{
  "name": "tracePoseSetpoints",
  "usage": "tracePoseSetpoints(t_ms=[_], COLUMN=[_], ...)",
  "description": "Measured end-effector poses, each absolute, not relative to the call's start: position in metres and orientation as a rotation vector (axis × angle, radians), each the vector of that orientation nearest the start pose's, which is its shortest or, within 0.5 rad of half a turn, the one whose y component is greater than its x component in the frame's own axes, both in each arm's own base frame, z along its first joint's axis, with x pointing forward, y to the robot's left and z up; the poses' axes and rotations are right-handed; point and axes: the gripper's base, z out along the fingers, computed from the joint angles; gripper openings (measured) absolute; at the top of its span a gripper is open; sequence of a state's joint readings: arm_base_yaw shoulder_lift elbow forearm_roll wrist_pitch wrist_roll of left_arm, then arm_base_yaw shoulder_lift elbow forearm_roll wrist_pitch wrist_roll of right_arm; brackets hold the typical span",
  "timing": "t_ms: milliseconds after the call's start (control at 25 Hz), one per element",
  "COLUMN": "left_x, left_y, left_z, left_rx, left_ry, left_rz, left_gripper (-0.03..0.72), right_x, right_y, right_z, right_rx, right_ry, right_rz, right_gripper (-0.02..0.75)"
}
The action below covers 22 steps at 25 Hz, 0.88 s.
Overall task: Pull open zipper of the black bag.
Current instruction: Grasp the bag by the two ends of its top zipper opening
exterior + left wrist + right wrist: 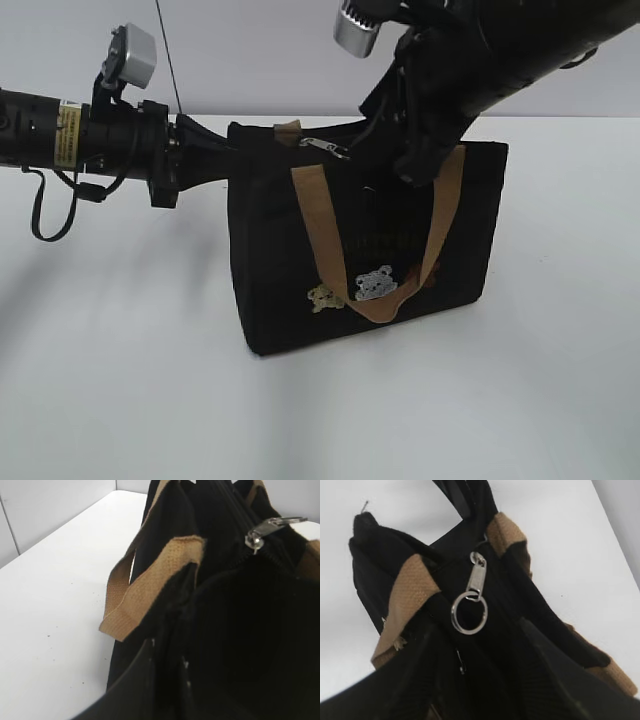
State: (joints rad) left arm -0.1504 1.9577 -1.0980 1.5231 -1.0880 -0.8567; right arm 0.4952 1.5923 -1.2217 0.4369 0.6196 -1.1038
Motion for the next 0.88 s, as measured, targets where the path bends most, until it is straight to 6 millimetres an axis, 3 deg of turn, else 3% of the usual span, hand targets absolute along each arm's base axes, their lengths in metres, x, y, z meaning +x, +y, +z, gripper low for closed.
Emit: tracePoseSetpoints(t_ms=[240, 880], left_x=[0.354, 0.354], left_y=[-0.135, -0.135], left_z=[0.184, 0.184], left_rx=[1.213, 1.213], left_ry=[1.559, 1.559], left_rz=[-0.909, -0.909], left_gripper=[0.036, 0.036], right_x=[0.293, 0.302], right_y=[0.197, 0.201], right_z=[0.285, 0.271], right_rx=[-1.539, -1.539], right_ry=[1.847, 1.855], right_rz=[0.187, 0.168], right_gripper=[0.377, 0.377])
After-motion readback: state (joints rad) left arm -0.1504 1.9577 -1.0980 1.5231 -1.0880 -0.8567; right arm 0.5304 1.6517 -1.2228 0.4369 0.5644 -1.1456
